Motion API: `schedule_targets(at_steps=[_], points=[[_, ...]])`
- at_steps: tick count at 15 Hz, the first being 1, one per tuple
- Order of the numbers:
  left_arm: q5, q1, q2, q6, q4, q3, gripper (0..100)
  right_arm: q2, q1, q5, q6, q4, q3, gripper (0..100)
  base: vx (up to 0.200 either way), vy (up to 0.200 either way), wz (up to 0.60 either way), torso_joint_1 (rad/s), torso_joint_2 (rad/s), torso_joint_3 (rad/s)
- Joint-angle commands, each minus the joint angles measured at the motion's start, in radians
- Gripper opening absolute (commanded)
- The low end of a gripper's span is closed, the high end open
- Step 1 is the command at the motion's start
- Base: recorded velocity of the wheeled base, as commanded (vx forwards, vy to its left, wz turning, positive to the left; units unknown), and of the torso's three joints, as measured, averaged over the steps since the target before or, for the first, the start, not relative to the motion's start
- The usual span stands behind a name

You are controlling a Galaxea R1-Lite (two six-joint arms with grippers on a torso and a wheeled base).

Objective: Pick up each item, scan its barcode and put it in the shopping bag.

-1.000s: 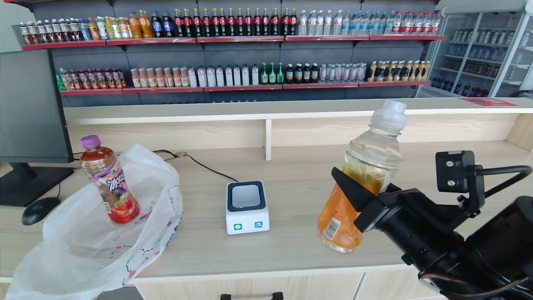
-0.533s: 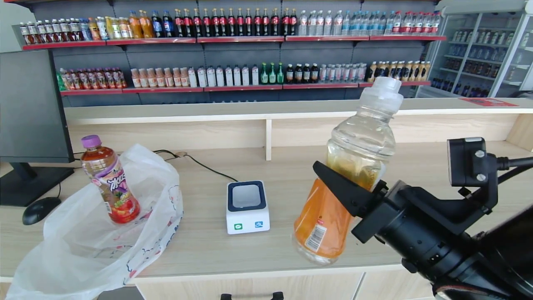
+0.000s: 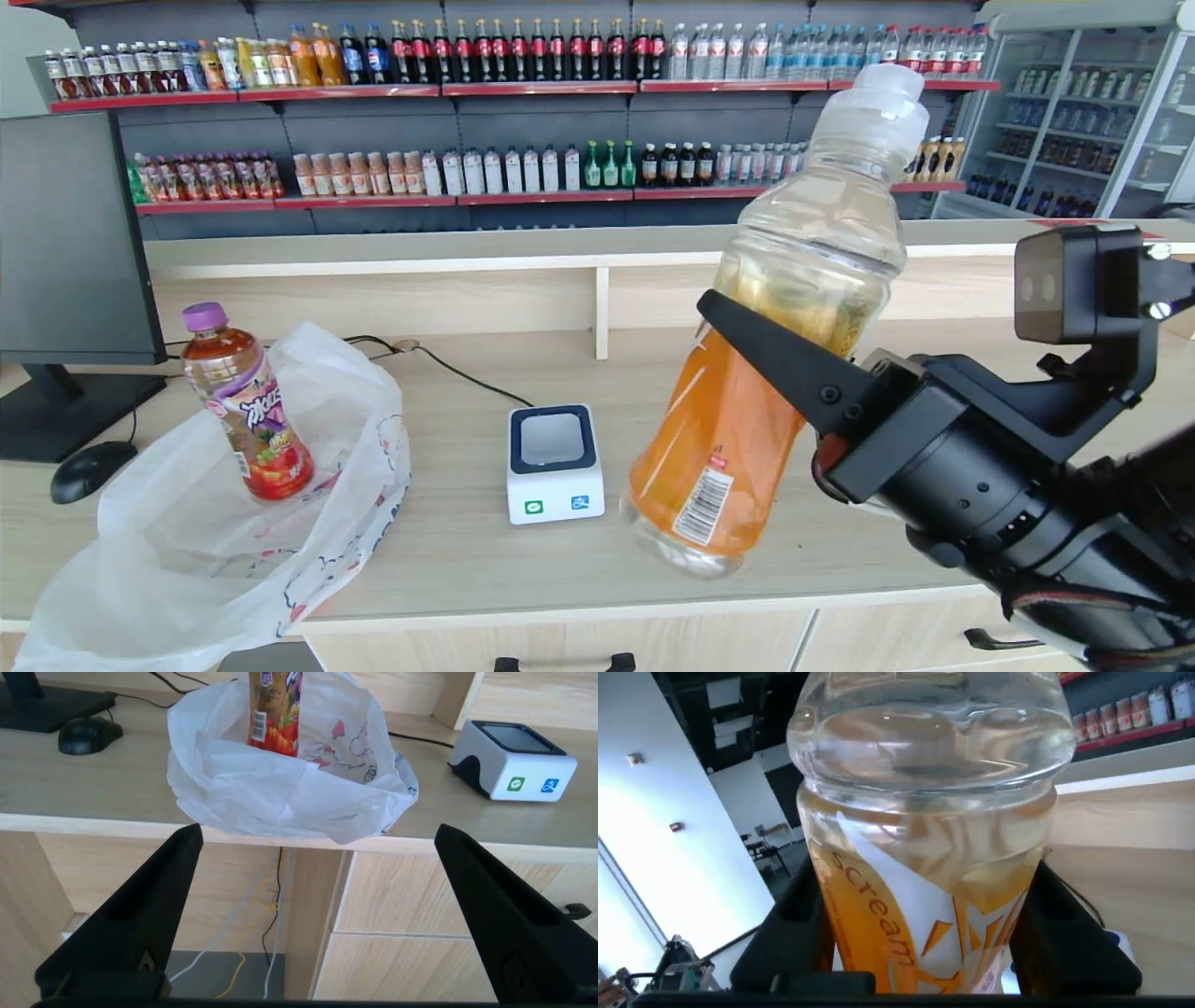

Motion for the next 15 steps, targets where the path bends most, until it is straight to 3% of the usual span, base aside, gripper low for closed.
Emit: schedule_targets(at_steps=[1,6,10,15], points=[[0.001,0.000,0.000,0.000,0.000,0.000,100,-0.002,-0.018,0.077,0.016,-0.001,-0.026,0,0.000,0.000,0.00,0.000,0.00,0.000],[0.001,0.000,0.000,0.000,0.000,0.000,100,0.001,-0.095,0.356,0.036,-0.001,-0.060,0,0.000,0.000,0.00,0.000,0.00,0.000],[0.001,0.000,0.000,0.000,0.000,0.000,100,-0.001,-0.126,0.396,0.062,-0.001,-0.033,0,0.000,0.000,0.00,0.000,0.00,0.000],[0.001,0.000,0.000,0.000,0.000,0.000,100,0.007,-0.181,0.424,0.147,-0.001,-0.098,0,0.000,0.000,0.00,0.000,0.00,0.000]])
